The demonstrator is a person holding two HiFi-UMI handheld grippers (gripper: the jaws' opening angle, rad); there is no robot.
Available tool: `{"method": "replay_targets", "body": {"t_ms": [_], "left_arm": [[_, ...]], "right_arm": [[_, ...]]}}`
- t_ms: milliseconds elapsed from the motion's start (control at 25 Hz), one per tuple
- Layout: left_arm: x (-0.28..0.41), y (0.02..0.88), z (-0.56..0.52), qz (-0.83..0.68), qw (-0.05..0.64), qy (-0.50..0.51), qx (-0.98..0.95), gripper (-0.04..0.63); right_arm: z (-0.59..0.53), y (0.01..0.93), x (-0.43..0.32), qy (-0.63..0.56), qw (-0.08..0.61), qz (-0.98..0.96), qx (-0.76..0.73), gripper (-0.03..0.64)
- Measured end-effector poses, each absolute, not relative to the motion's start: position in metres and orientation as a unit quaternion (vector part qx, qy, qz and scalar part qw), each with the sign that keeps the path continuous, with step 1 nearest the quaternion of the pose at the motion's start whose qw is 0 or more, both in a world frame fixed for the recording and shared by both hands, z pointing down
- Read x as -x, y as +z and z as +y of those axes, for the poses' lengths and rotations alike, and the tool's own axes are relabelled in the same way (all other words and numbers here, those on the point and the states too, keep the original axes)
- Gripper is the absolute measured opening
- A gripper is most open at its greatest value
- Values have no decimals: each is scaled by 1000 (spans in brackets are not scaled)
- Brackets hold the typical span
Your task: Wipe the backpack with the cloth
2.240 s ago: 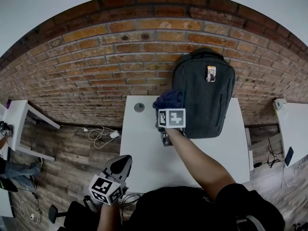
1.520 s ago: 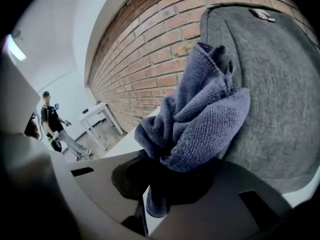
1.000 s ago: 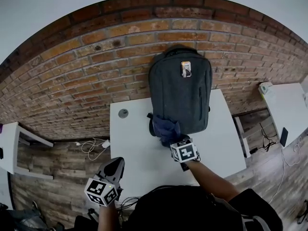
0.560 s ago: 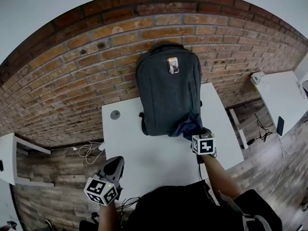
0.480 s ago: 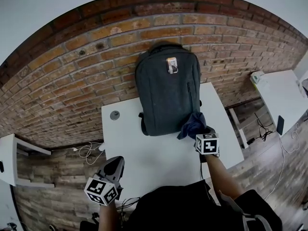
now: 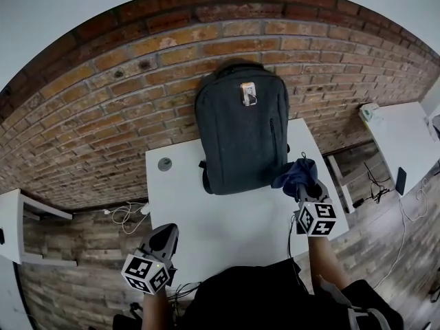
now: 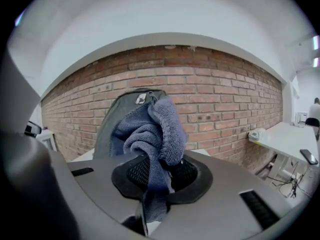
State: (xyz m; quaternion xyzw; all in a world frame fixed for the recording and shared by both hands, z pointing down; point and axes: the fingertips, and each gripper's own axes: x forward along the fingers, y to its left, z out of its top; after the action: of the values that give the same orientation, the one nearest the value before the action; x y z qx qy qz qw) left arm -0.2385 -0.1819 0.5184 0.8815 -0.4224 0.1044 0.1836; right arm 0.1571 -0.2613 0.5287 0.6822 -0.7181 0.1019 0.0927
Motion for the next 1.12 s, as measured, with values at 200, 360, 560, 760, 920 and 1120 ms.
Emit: {"method": "replay_targets", "body": {"t_ms": [200,360,560,760,920,1120], "left_arm": [[241,523,-183,-425,190,99,-880,-6],[240,526,-184,-420,195,96,-881,-6],[246,528,-190,-415,200,95,-883,-6],[244,524,-198,-403,190,101,-890,-6],[239,519,-199,-402,185,98,-892,-6],[217,505,-188,-390,164,98,-901,-6]], "right_arm": [[-255,461,-168,35,34,-723,-689,64],[-247,429,-177,16,0,-716,-698,64],[-239,409,-173,-12,4,-718,-696,64],[-237,416,-168,2,15,-724,-690,64],[-230,426,-162,26,16,-737,-676,64],[-213,435,-168,36,22,-746,-664,64]]}}
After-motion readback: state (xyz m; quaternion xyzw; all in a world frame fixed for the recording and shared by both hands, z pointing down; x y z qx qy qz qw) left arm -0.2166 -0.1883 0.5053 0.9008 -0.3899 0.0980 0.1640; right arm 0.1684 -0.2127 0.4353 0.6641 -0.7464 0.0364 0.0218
